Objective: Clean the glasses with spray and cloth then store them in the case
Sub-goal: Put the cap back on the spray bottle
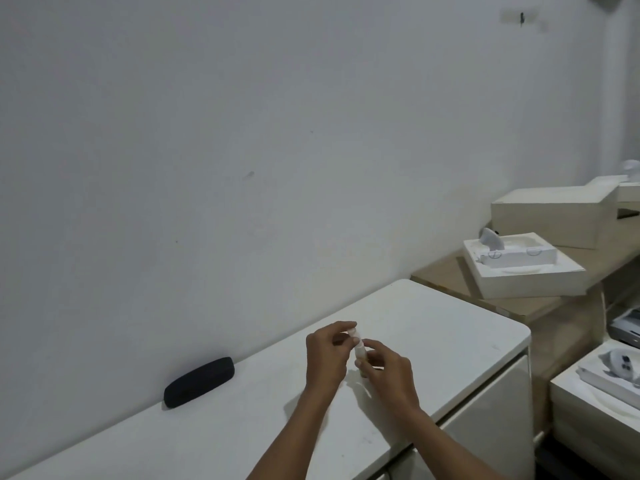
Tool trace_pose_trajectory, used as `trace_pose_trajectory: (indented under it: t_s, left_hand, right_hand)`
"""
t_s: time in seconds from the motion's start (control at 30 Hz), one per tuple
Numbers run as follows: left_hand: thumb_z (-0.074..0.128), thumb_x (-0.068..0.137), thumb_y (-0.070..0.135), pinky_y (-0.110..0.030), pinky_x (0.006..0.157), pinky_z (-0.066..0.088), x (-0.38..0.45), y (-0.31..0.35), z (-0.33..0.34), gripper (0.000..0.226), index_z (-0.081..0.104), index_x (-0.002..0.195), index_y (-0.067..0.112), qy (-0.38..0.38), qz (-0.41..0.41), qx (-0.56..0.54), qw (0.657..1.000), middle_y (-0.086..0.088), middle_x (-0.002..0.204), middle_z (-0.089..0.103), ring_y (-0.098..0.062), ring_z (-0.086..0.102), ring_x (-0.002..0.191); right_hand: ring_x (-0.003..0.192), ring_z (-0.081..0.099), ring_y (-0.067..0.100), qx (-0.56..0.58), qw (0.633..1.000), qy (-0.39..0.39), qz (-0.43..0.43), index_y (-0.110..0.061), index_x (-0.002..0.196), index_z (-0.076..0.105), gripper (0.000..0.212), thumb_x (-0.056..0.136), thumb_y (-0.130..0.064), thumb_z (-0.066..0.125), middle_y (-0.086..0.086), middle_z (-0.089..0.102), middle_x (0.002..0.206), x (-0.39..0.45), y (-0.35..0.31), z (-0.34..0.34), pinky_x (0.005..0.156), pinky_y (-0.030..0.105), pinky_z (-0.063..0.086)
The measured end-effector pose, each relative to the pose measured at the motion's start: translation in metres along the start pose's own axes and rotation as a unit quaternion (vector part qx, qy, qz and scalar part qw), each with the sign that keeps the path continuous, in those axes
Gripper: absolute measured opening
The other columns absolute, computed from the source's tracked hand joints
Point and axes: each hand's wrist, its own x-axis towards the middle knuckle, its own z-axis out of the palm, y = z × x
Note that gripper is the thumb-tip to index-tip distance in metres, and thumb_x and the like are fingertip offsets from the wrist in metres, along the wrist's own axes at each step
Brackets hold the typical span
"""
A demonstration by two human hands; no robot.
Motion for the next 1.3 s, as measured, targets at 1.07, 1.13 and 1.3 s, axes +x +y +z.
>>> trace_pose_trajectory:
  t_s: [1.07, 1.13, 1.3]
  left_hand:
    - [0.077, 0.083, 0.034, -0.033, 0.108, 0.047, -0.014, -0.027, -0.043, 0.067, 0.050, 0.145, 0.036, -0.095, -0.003, 0.182, 0.979, 0.007, 0.139, 0.060, -0.010, 0.053, 0.131]
    - [0.074, 0.088, 0.036, -0.030, 0.113, 0.040, -0.019, -0.043, -0.067, 0.062, 0.052, 0.145, 0.027, -0.080, -0.011, 0.249, 0.965, 0.004, 0.145, 0.058, -0.015, 0.050, 0.136]
    - [0.059, 0.098, 0.046, -0.031, 0.122, 0.025, -0.040, -0.092, -0.132, 0.065, 0.042, 0.152, 0.015, -0.012, -0.102, 0.335, 0.937, -0.005, 0.157, 0.043, -0.022, 0.029, 0.151]
  right_hand:
    - [0.065, 0.074, 0.004, -0.070, 0.997, -0.023, 0.032, -0.030, 0.098, 0.072, 0.015, 0.087, -0.023, 0.079, -0.010, 0.078, 0.072, 0.007, -0.016, 0.002, 0.078, 0.041, 0.062]
    - [0.064, 0.073, 0.002, -0.087, 0.995, -0.029, 0.031, -0.030, 0.097, 0.071, 0.018, 0.085, -0.020, 0.080, -0.012, 0.077, 0.071, 0.009, -0.020, 0.010, 0.078, 0.040, 0.061]
    - [0.070, 0.074, 0.004, -0.089, 0.993, -0.066, 0.029, -0.026, 0.100, 0.074, 0.019, 0.084, -0.018, 0.078, -0.012, 0.078, 0.073, 0.009, -0.027, 0.048, 0.074, 0.030, 0.055]
